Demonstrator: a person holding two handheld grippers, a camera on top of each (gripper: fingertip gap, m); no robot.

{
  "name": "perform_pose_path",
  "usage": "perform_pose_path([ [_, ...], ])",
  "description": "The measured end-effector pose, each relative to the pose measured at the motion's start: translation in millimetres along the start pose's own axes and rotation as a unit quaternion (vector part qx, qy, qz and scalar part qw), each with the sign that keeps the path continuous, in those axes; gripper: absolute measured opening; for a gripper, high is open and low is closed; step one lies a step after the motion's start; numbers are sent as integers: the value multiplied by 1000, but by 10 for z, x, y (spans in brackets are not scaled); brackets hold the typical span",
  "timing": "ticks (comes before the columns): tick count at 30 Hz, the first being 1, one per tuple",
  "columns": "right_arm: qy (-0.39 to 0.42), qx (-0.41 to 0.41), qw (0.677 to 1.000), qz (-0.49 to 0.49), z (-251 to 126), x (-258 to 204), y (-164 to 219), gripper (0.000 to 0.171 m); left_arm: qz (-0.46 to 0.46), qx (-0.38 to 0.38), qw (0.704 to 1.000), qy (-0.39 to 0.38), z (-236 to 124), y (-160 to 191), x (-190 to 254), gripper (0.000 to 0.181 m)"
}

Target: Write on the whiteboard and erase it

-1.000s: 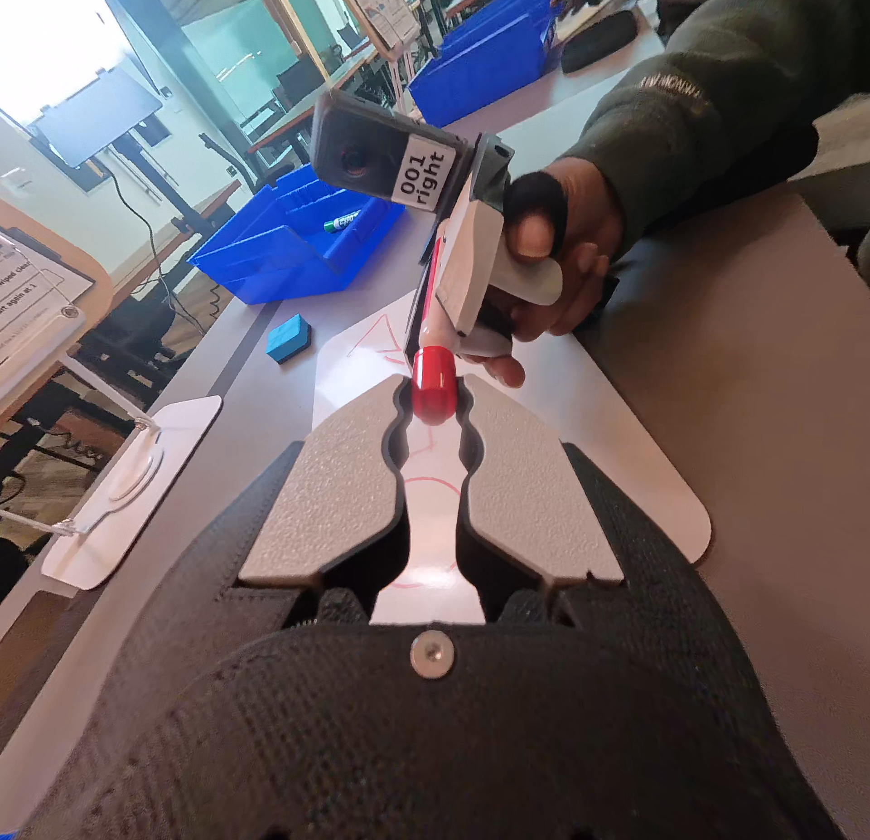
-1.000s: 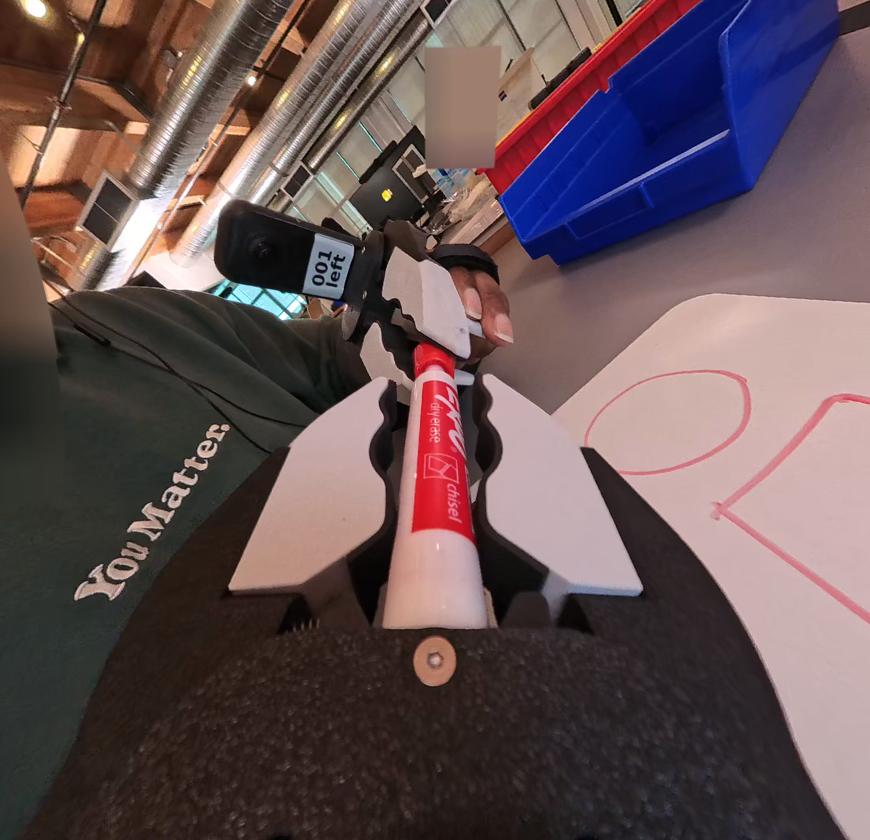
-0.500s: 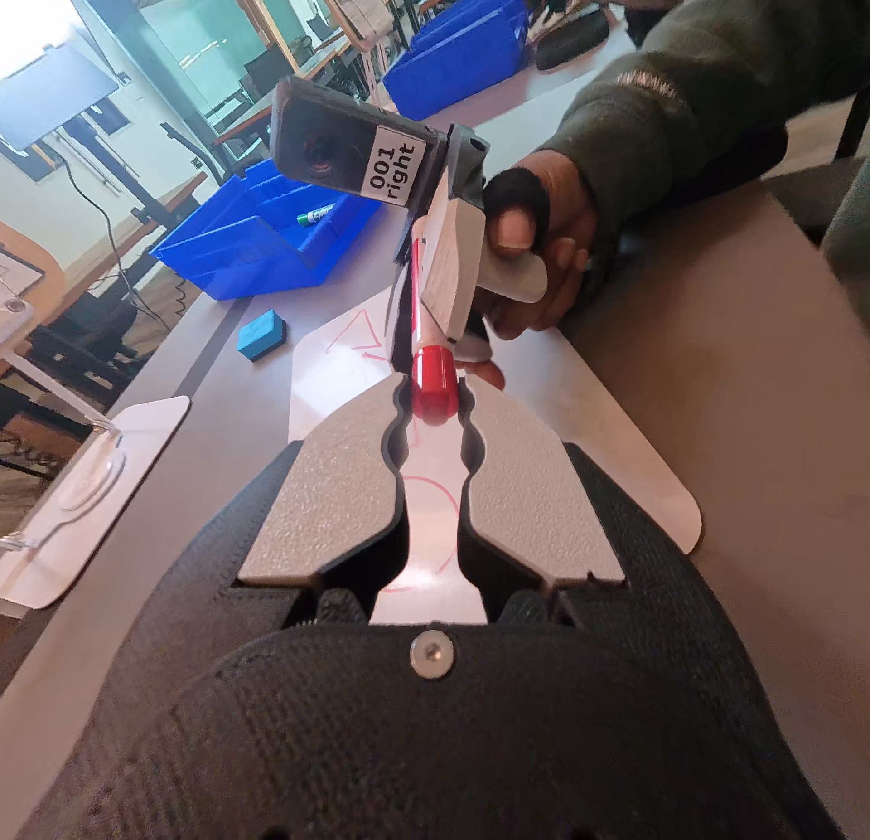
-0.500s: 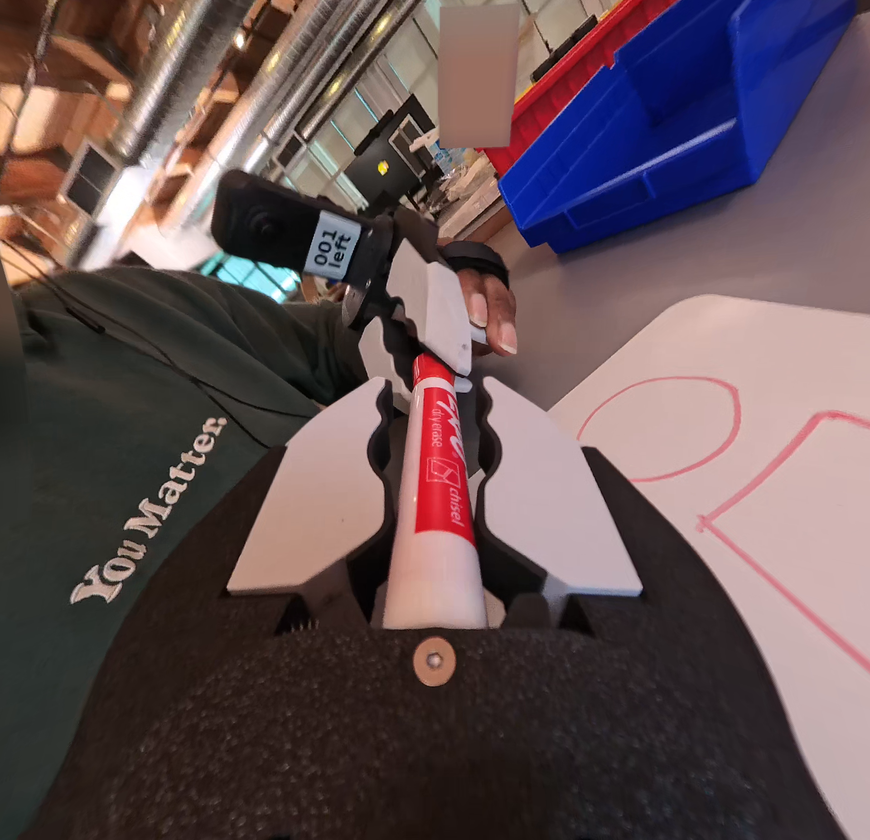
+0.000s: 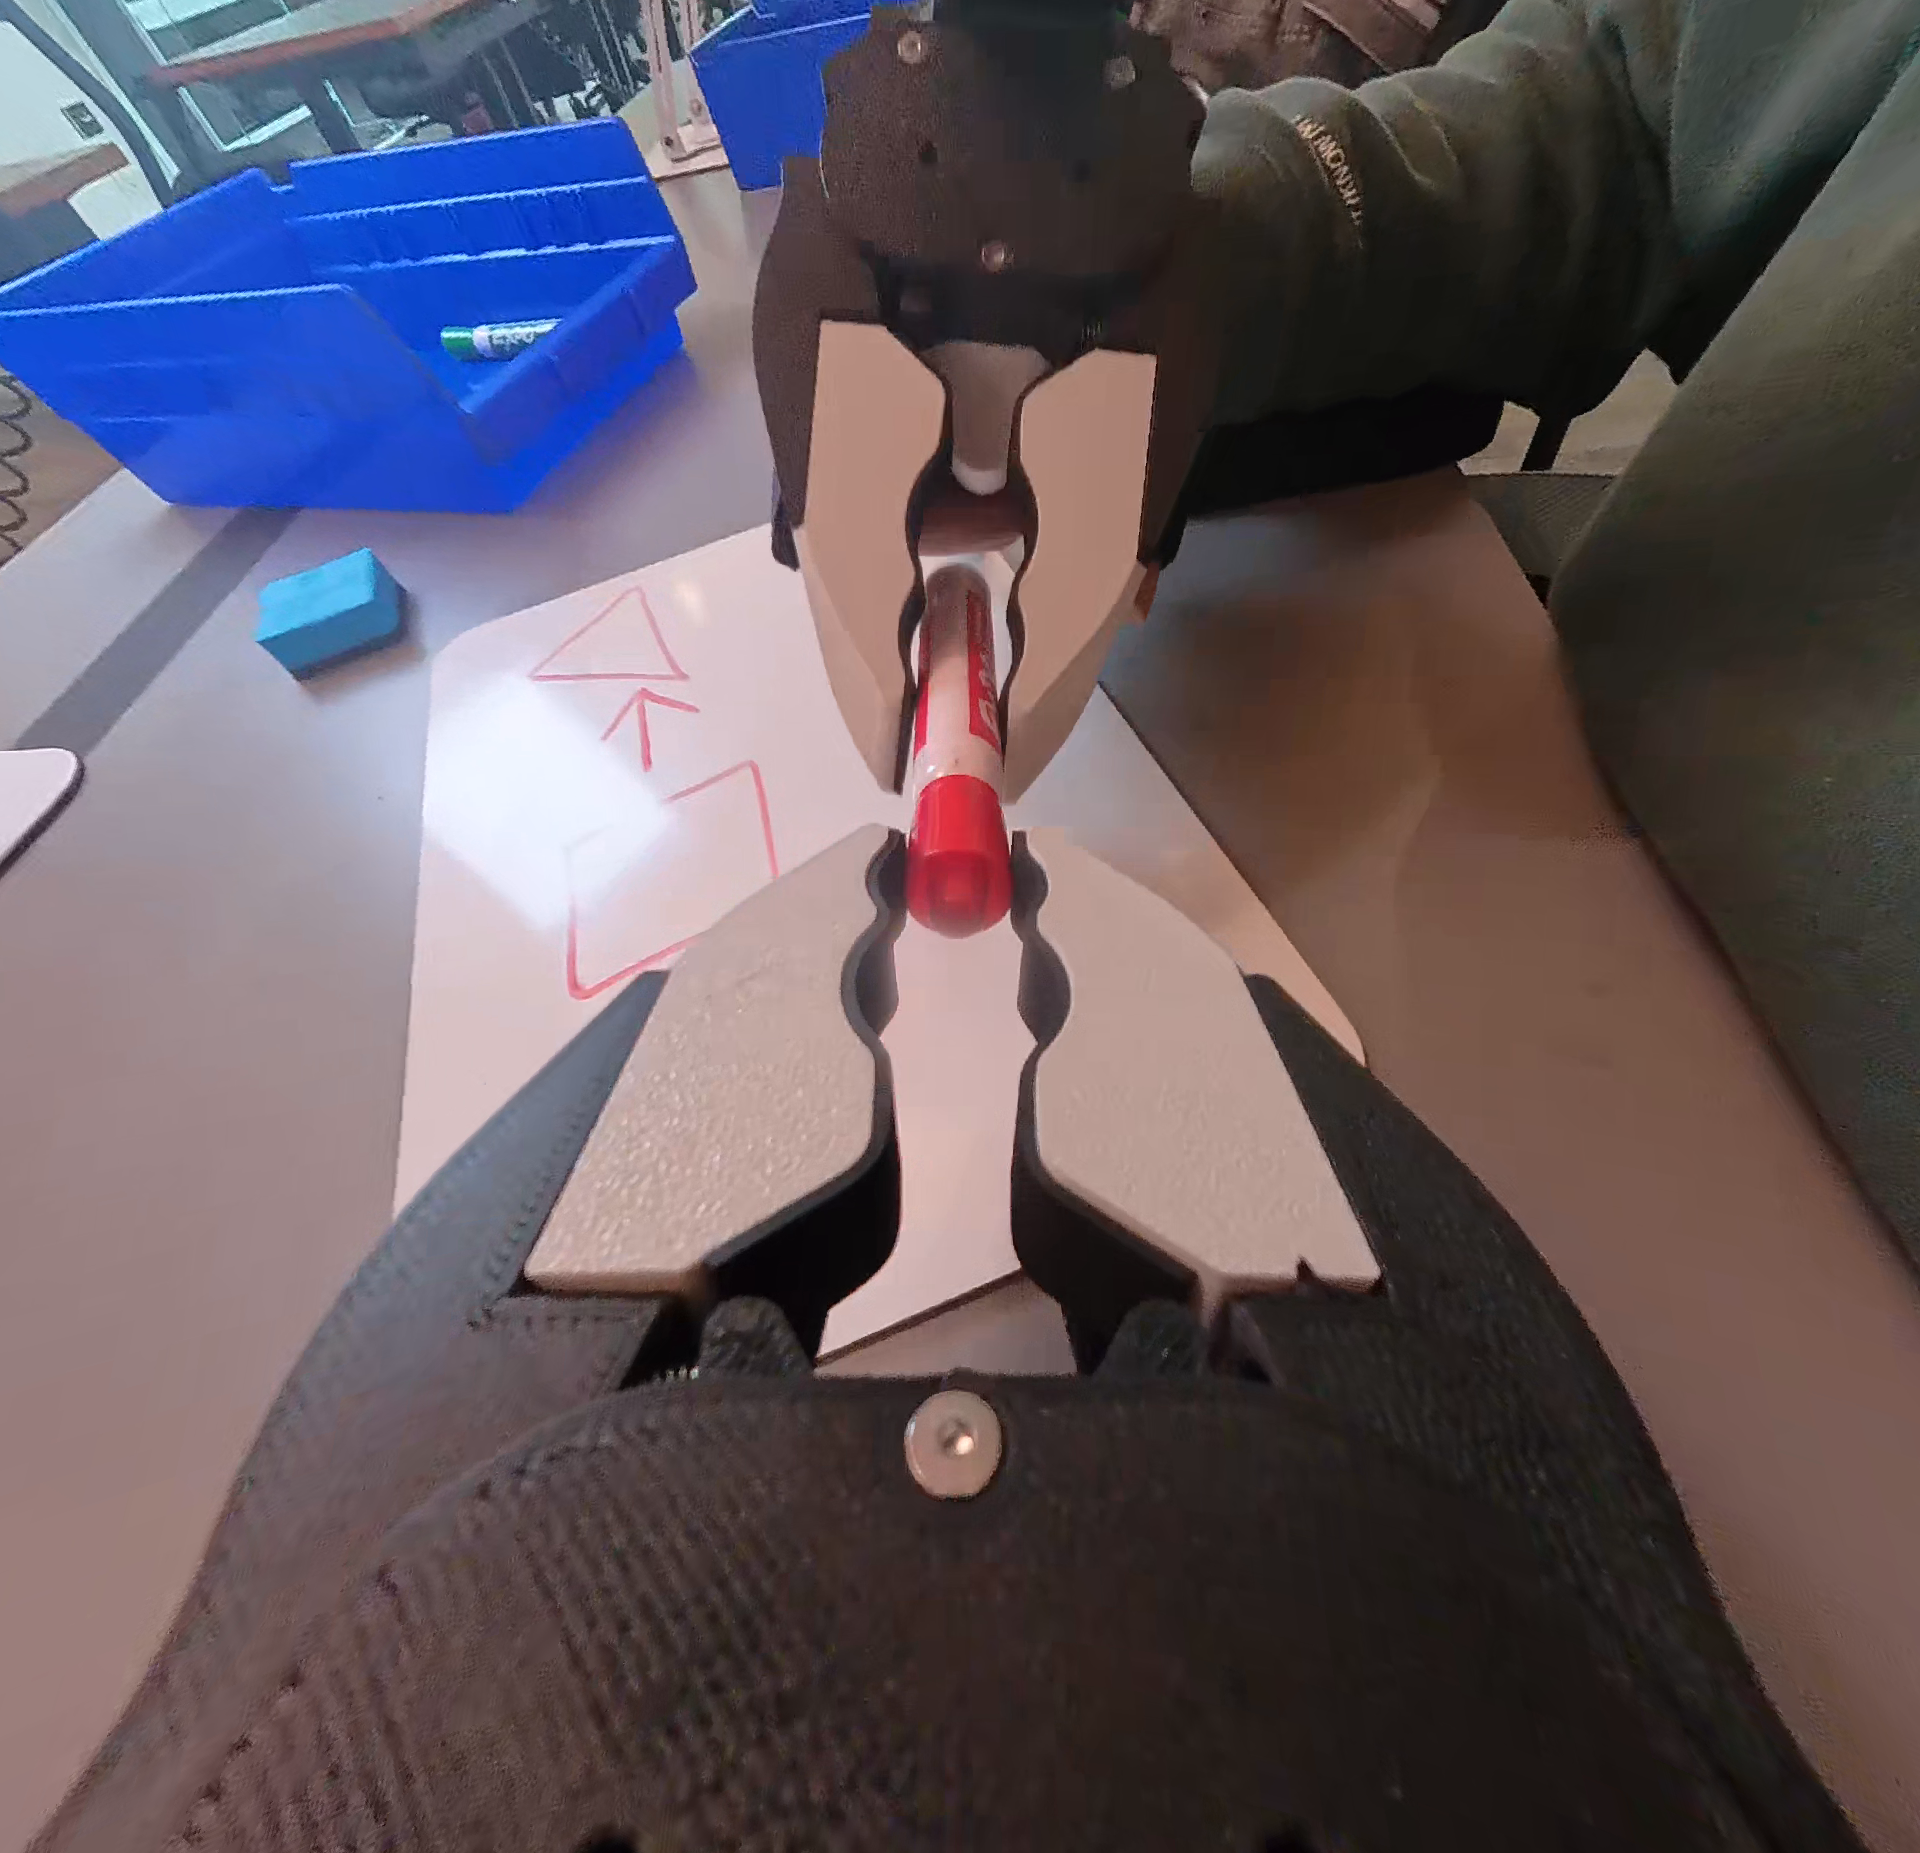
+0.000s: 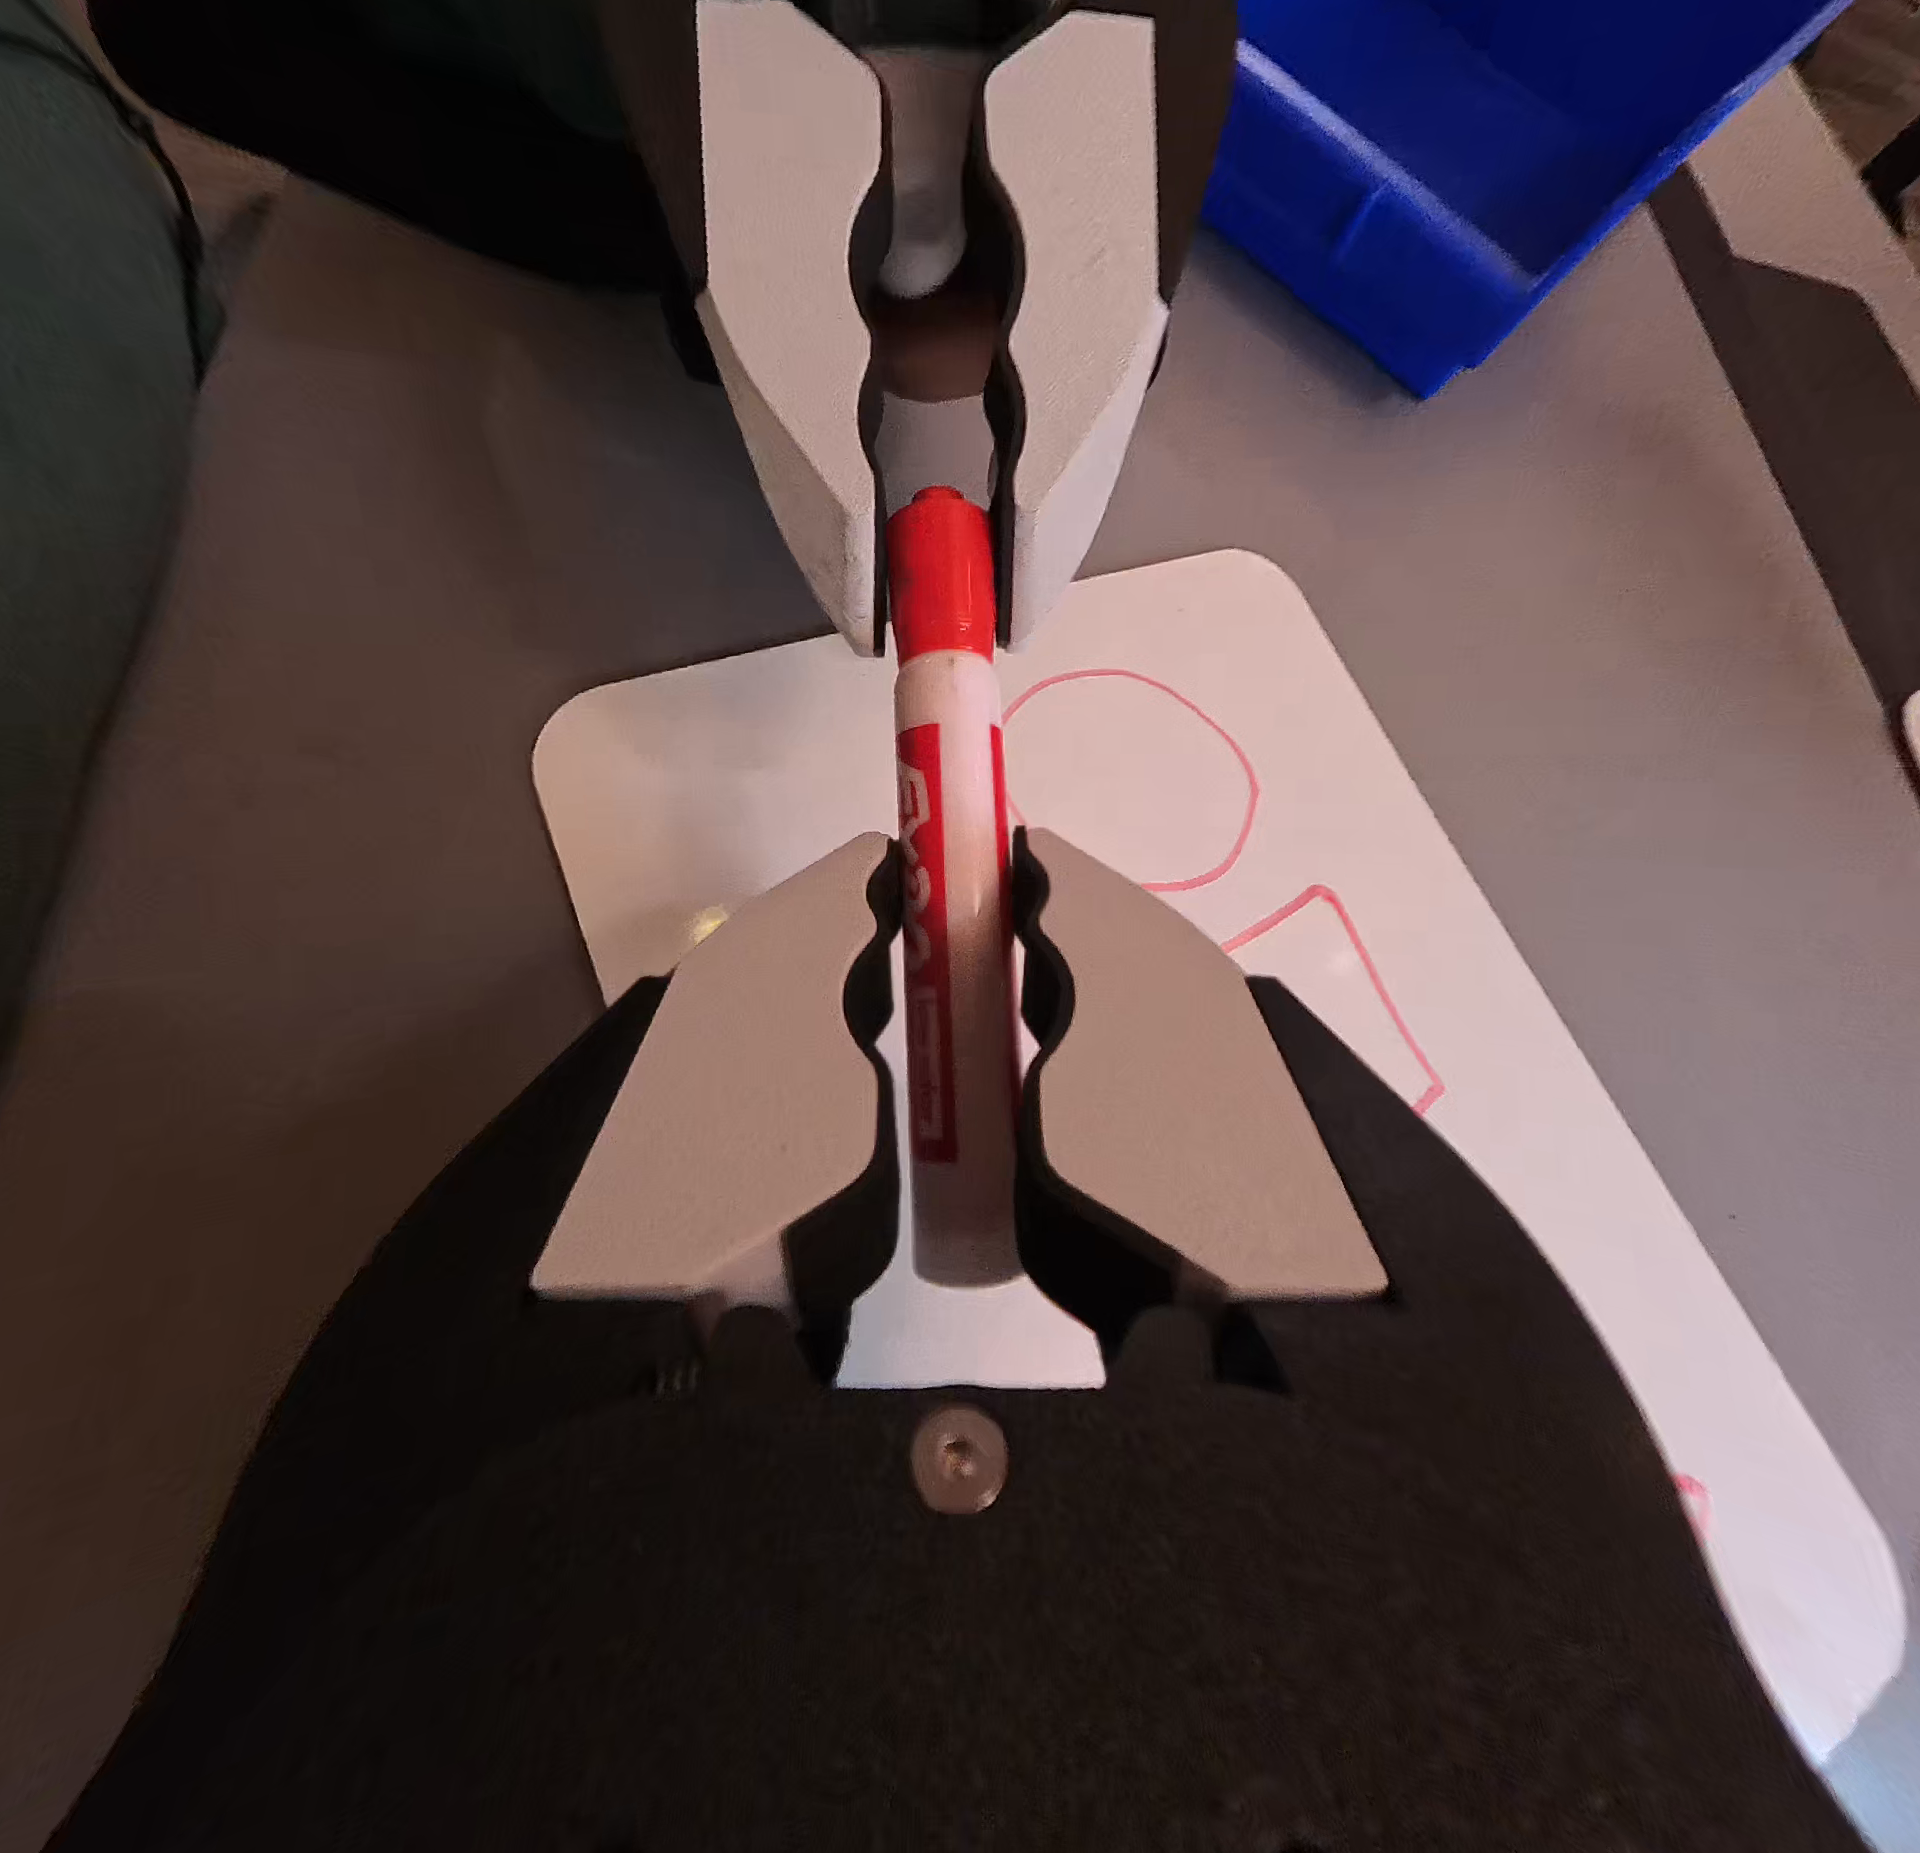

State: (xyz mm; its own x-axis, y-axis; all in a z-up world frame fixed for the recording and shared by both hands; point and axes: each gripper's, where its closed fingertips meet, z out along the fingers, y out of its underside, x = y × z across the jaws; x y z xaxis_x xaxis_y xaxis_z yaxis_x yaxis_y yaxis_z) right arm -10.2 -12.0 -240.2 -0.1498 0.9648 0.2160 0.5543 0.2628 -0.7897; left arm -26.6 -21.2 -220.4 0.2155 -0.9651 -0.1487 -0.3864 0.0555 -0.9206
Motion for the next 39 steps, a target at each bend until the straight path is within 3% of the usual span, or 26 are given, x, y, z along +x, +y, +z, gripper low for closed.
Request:
perform_pose_path([
  [5, -26, -12, 999, 15, 28, -84, 34, 19, -15, 14, 1000, 12, 9, -36, 53, 20],
  [9, -26, 21, 998, 58, -63, 12, -42, 19, -42, 57, 997, -21, -50, -126, -79, 24],
  [11, -8, 47, 995, 88, -173, 156, -65, 19, -61, 77, 994, -55, -148, -155, -229, 36],
  [15, 81, 121, 975, 167, -605, 690, -82, 19, -81, 100, 988, -86, -346, -155, -372, 26],
  [18, 225, 164, 934, 223, -1240, 1296, 77, 19, -72, 97, 988, -98, -399, -136, -390, 3],
  [20, 338, 163, 888, 266, -1819, 1727, 352, 19, -79, 93, 989, -79, -383, -146, -333, 0],
  [23, 467, 89, 814, 334, -2582, 2337, 1066, 19, -85, 87, 990, -65, -347, -133, -278, 0],
  [25, 496, 36, 773, 395, -2823, 2673, 1605, 19, -83, 83, 991, -61, -329, -121, -256, 0],
  [28, 479, -34, 729, 488, -2778, 2970, 2302, 20, -80, 81, 991, -64, -320, -105, -263, 0],
  [31, 434, -57, 707, 555, -2498, 3073, 2619, 20, -78, 77, 992, -70, -320, -86, -273, 0],
  [36, 421, -71, 693, 581, -2339, 3190, 2690, 20, -80, 68, 992, -67, -306, -57, -265, 0],
  [39, 406, -11, 733, 546, -2276, 3279, 2387, 34, -78, 66, 993, -64, -298, -47, -254, 0],
])
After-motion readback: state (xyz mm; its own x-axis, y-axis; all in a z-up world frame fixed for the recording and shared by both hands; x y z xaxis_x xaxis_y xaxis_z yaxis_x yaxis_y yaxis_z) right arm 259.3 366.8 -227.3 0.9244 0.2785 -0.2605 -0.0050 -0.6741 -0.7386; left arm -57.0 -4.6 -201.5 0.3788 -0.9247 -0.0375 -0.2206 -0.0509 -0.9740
